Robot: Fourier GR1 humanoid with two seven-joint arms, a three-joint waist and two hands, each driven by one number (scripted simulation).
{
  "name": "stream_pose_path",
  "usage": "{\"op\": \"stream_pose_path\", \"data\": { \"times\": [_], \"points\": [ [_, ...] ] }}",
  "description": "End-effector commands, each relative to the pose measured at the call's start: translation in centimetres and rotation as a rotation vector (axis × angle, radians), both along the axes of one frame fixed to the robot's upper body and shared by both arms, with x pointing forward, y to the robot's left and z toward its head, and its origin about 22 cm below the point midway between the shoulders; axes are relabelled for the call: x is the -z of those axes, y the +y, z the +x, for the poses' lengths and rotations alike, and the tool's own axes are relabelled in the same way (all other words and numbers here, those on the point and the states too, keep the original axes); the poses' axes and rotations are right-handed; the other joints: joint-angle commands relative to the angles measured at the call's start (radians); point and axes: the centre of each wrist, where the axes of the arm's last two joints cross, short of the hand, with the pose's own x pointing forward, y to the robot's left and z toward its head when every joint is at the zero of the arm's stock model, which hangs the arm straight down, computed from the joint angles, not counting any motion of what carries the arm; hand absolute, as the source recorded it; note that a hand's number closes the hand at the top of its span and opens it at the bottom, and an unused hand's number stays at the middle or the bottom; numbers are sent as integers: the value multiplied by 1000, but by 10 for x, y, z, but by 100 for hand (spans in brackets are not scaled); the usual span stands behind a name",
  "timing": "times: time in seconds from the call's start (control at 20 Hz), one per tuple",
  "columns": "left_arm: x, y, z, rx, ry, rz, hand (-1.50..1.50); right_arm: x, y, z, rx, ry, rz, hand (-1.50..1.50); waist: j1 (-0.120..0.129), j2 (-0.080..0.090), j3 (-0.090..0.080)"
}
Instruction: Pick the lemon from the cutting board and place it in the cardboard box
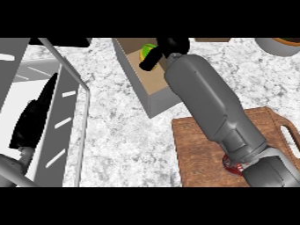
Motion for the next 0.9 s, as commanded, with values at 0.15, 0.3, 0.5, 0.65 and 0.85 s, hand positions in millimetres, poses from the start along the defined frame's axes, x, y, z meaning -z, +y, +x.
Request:
{"op": "stream_pose_path", "data": {
  "times": [0.15,0.3,0.5,0.65,0.85],
  "points": [
    [30,-12,-21,19,64,-66,0,-4,-4,7,67,-101,214,-150,20,3,-21],
    [21,-18,-17,24,61,-62,0,12,-20,10,170,-195,335,-150,16,8,-19],
    [32,-9,-14,-34,79,-66,0,-12,-22,13,176,-249,531,-150,-23,-1,-20],
    [27,-5,-11,-43,55,-46,0,-12,-45,19,196,-296,657,-150,-32,1,-20],
    [38,2,-28,-73,76,-42,0,-6,-78,24,289,-322,726,-150,-50,-11,-20]
  ]
}}
